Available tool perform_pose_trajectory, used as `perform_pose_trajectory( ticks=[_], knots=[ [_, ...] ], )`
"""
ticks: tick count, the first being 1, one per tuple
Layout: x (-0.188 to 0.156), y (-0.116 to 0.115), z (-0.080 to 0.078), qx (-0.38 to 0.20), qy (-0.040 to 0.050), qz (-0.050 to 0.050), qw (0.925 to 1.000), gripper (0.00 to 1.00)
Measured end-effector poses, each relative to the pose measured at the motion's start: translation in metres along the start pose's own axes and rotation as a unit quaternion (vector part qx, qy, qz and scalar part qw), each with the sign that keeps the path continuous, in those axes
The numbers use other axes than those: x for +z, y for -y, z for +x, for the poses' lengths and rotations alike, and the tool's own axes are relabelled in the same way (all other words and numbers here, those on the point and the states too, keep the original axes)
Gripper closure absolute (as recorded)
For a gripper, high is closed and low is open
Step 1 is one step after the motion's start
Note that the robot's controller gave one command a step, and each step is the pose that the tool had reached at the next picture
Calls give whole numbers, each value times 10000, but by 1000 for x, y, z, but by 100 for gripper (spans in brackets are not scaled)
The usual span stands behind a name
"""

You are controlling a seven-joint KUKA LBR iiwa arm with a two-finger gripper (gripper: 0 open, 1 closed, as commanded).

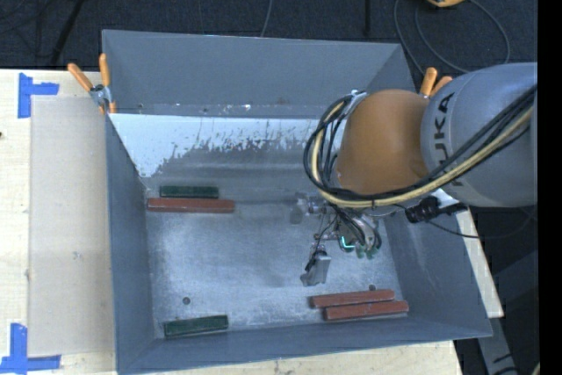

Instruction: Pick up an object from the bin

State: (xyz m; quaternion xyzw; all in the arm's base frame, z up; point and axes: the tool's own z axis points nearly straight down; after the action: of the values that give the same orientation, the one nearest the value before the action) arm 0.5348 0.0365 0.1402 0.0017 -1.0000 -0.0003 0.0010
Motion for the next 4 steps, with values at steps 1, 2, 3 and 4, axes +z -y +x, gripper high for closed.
perform_pose_trajectory(
  ticks=[1,2,3,4],
  knots=[
    [16,12,9,-333,51,-5,9994,0],
    [32,59,19,-634,-11,-2,9980,0],
    [44,82,24,-75,2,4,10000,0],
    [39,70,48,-937,-7,-1,9956,0]
  ],
)
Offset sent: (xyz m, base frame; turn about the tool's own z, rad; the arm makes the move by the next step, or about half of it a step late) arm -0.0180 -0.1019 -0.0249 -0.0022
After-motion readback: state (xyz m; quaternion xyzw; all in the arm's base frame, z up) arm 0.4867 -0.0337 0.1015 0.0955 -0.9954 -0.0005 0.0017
